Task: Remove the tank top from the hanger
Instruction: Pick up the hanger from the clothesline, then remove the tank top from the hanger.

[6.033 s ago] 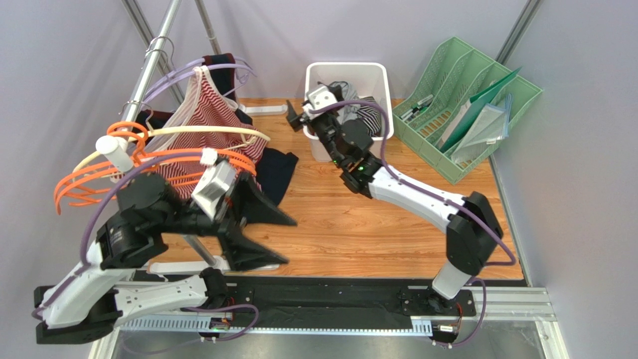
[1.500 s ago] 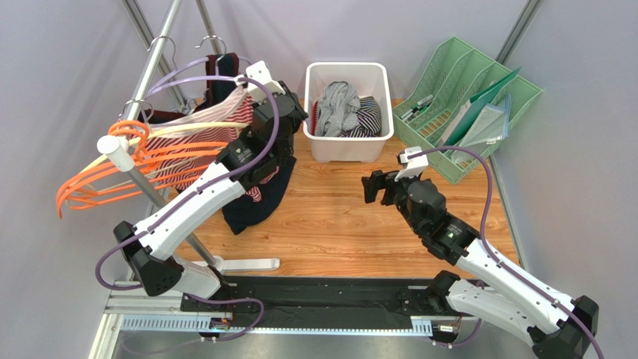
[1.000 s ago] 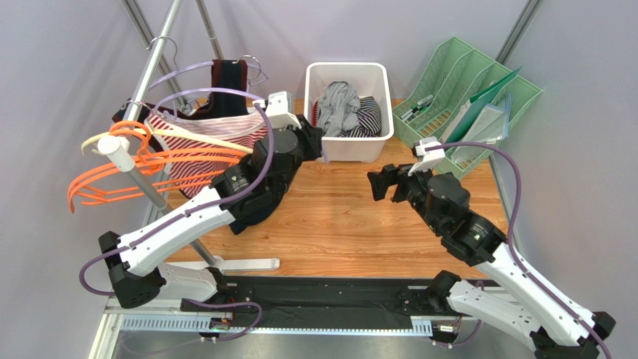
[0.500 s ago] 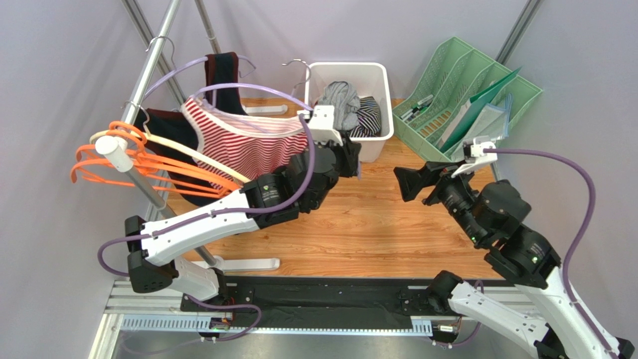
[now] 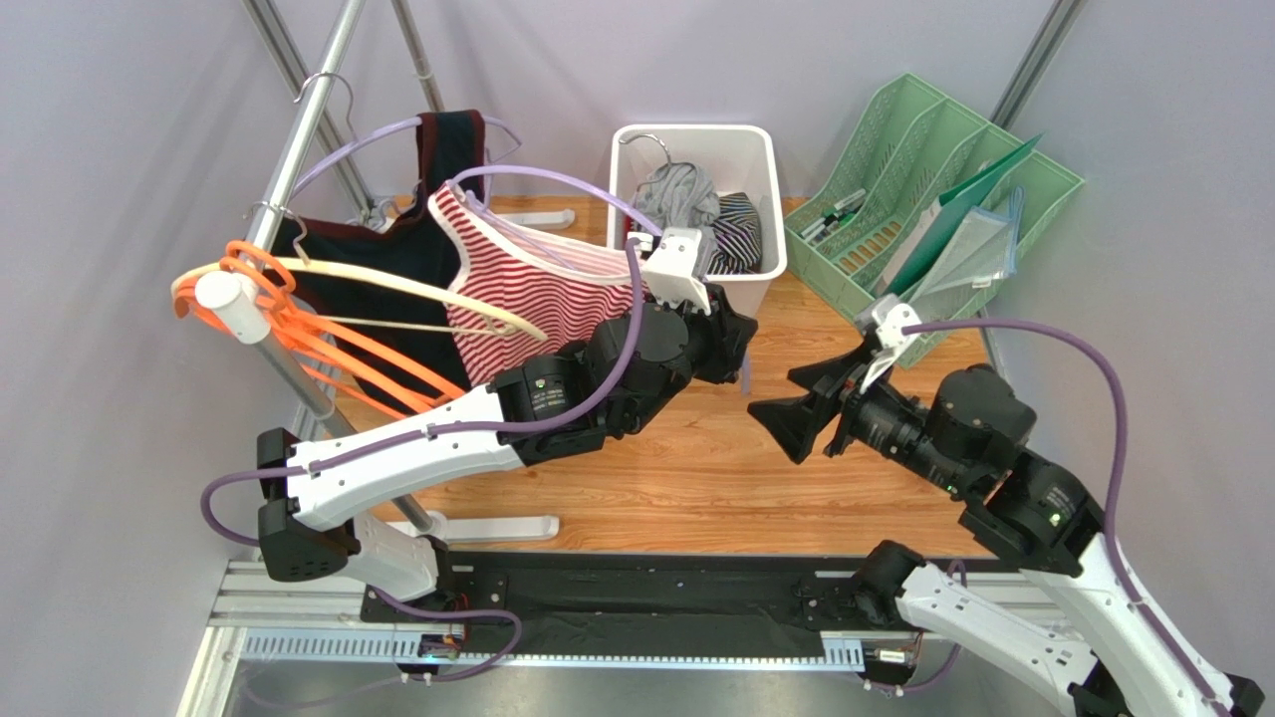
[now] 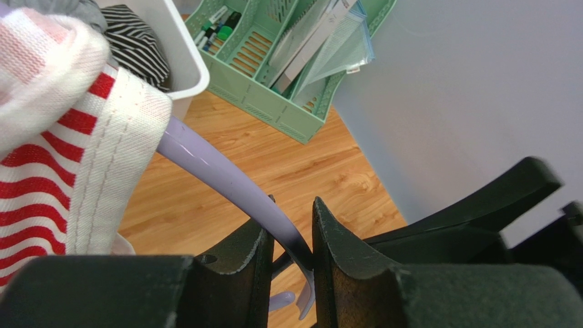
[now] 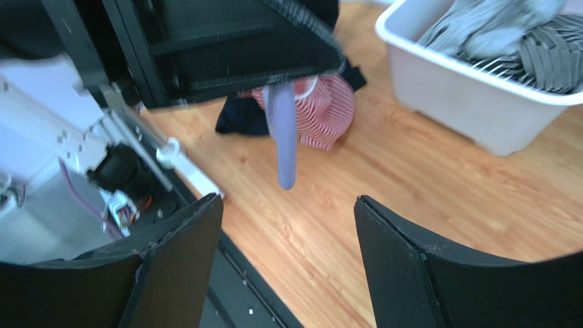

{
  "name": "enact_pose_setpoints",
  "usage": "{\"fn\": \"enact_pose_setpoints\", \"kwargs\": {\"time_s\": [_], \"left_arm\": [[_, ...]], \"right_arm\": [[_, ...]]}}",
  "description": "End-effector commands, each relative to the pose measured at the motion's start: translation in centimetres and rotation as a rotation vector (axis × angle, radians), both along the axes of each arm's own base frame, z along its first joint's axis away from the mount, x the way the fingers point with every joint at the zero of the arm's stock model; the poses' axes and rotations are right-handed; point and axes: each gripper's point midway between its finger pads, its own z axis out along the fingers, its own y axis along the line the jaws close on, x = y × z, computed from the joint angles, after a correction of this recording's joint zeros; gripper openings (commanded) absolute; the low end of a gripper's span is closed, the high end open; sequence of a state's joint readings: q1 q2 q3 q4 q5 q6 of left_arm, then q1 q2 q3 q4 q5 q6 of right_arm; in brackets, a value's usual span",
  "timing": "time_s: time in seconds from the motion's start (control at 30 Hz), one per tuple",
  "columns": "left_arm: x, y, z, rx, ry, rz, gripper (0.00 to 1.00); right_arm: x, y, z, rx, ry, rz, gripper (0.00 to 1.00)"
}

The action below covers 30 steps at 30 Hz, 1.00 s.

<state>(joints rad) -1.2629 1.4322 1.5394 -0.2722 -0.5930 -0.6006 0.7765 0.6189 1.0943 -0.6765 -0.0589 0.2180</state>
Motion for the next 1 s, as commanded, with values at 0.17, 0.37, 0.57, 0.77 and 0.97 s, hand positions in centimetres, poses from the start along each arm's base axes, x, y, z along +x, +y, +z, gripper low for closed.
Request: {"fn": "enact_pose_setpoints", "kwargs": {"time_s": [0.17,0.37,0.57,0.77,0.97], "left_arm": [[-2.6,-0.1,4.3,-0.15,0.026,-0.083,0.0],[-3.9,-0.7,4.7,-0.161,0.027,-0.12,0.0],[-5.0,-1.3,5.1,-0.184,0.041,-0.149,0.0],[-5.3,-1.5,5.7,-0.21,0.042,-0.159,0.0],[-4.9,-1.3,6.5,-0.2,0.014,-0.139,0.0]], "right_arm": [[0.7,1.8,-1.2,0.012,-0.05,0.057,0.71],[0.8,2.7,0.5,0.091,-0.078,0.075,0.68],[1.5,3.0,0.6,0.12,-0.074,0.053,0.48],[1.9,3.3,-0.7,0.116,-0.04,0.044,0.22],[1.9,2.2,-0.9,0.13,-0.039,-0.01,0.0]]}}
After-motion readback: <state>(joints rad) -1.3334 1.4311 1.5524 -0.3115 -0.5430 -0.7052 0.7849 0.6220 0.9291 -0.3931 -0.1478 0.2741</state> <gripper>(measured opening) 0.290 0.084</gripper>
